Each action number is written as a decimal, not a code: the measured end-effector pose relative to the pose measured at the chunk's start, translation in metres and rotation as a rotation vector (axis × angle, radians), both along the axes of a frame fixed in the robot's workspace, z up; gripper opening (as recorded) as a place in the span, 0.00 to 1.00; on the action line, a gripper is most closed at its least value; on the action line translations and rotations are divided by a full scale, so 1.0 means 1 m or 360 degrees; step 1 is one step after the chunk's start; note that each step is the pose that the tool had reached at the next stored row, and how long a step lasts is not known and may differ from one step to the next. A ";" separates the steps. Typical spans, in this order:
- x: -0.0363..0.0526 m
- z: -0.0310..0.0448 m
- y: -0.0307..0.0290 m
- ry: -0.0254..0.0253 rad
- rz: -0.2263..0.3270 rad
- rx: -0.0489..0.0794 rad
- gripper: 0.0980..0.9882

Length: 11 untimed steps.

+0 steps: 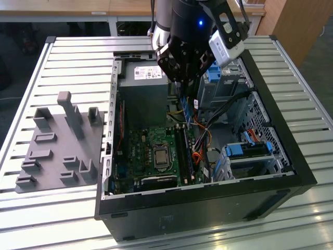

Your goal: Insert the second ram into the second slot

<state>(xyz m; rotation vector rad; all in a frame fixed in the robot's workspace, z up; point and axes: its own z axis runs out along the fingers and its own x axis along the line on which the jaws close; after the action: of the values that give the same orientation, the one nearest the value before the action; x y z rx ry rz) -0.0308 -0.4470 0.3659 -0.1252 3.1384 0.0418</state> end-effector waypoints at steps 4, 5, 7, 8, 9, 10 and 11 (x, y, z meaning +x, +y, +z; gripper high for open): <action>0.0001 -0.0005 0.0000 -0.00002 -0.0023 0.0000 0.04; 0.0001 -0.0008 0.0000 -0.00002 -0.0025 0.0000 0.04; 0.0002 -0.0016 0.0000 -0.00001 -0.0030 0.0000 0.04; 0.0002 -0.0022 0.0000 -0.00001 -0.0031 0.0000 0.04; 0.0002 -0.0028 0.0000 -0.00001 -0.0032 0.0000 0.04; 0.0002 -0.0034 -0.0001 -0.00002 -0.0033 0.0000 0.04; 0.0002 -0.0041 -0.0004 -0.00001 -0.0034 0.0000 0.04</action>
<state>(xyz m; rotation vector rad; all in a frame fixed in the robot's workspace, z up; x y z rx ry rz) -0.0306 -0.4474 0.3618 -0.0917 3.1392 0.0417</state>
